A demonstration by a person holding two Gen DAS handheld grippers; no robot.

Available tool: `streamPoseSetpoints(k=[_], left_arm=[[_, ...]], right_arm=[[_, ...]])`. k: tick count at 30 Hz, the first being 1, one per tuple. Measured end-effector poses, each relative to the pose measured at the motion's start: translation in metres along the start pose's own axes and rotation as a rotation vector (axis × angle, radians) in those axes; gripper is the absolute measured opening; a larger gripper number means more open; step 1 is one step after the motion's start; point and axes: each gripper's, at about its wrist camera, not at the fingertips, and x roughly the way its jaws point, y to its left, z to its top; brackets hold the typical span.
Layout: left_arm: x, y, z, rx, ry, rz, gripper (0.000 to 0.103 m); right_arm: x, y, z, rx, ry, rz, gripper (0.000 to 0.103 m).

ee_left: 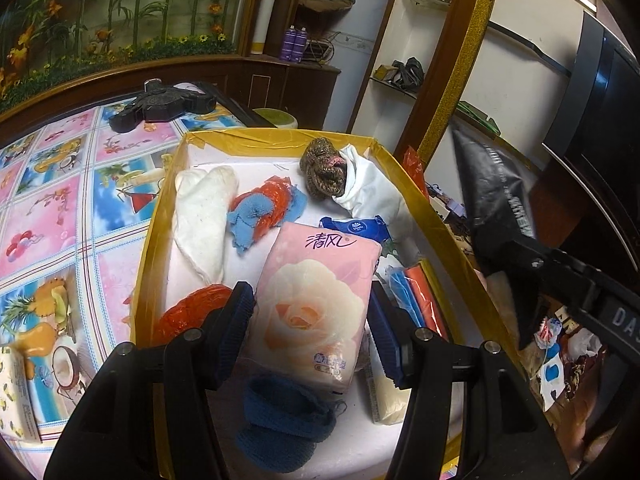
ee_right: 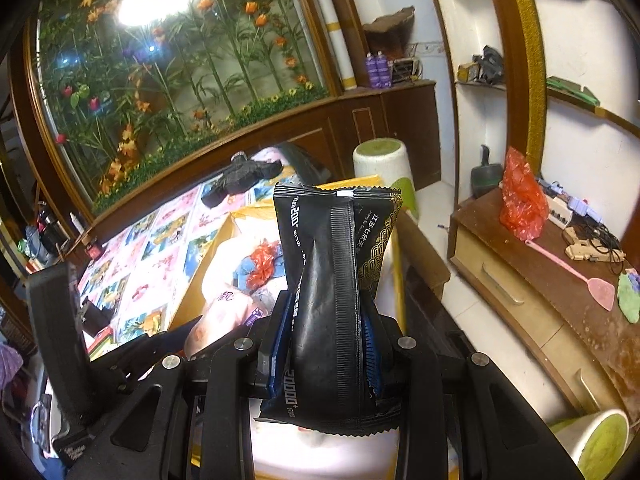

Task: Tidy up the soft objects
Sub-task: 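Open the left tool to drop the tissue pack while the right lowers the black packet into the box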

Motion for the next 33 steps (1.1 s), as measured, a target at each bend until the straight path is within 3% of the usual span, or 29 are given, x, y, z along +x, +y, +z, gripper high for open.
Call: streamPoseSetpoints(k=[8,21,33], left_arm=[[-0.002,0.006,0.001,-0.017,-0.012,0.002,0.056],[0.001,0.009,-0.001,-0.007,-0.015,0.03,0.056],[0.001,0.006,-0.002,0.003,-0.022,0.047,0.057]], right_arm=[[0.042,0.014,0.044,-0.058,0.052,-0.011,0.031],[0.115,0.02,0.081,-0.065,0.168,-0.034,0.031],[0.147,0.032,0.089,-0.082,0.224,-0.071,0.033]])
